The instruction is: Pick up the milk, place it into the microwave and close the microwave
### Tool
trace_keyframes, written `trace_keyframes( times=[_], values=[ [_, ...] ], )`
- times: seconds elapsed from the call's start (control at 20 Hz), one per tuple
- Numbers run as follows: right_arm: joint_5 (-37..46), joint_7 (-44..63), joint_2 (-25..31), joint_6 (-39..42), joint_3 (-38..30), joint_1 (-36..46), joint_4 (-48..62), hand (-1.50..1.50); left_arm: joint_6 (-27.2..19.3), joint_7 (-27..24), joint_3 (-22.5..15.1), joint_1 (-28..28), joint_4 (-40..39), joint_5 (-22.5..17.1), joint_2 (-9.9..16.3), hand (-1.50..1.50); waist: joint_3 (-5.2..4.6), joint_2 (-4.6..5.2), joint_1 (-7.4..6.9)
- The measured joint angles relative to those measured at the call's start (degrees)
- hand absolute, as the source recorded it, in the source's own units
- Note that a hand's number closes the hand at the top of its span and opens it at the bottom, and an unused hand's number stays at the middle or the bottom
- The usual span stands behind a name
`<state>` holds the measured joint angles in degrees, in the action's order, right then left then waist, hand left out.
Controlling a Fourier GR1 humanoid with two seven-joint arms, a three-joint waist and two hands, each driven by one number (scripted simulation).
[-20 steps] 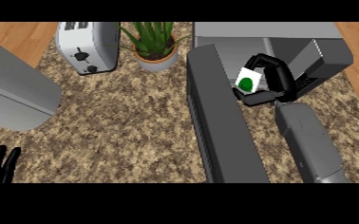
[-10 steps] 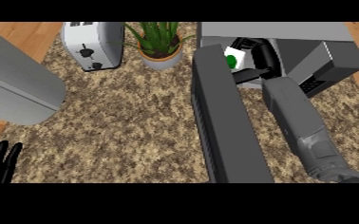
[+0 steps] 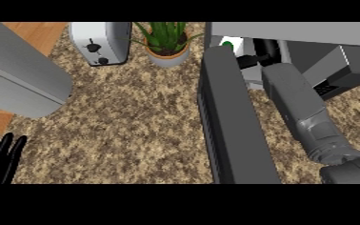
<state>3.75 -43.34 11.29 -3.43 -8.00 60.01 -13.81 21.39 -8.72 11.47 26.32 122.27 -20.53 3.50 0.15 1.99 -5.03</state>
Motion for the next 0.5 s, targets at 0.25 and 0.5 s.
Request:
trace_keyframes(
  times=[0.25, 0.5],
  values=[
    [1.9, -0.63, -0.33, -5.26, 0.53, 2.42, 2.72, 1.5, -0.49, 0.3, -0.91, -2.91, -0.91, 0.79, -0.05, -1.5, 0.02, 0.79, -1.22],
    [1.48, 0.57, 0.94, -8.3, -0.94, 4.36, 4.82, 1.5, -0.64, 0.19, -1.89, -4.18, -0.88, 2.27, -0.17, -1.5, 0.11, 1.41, -2.44]
  ],
)
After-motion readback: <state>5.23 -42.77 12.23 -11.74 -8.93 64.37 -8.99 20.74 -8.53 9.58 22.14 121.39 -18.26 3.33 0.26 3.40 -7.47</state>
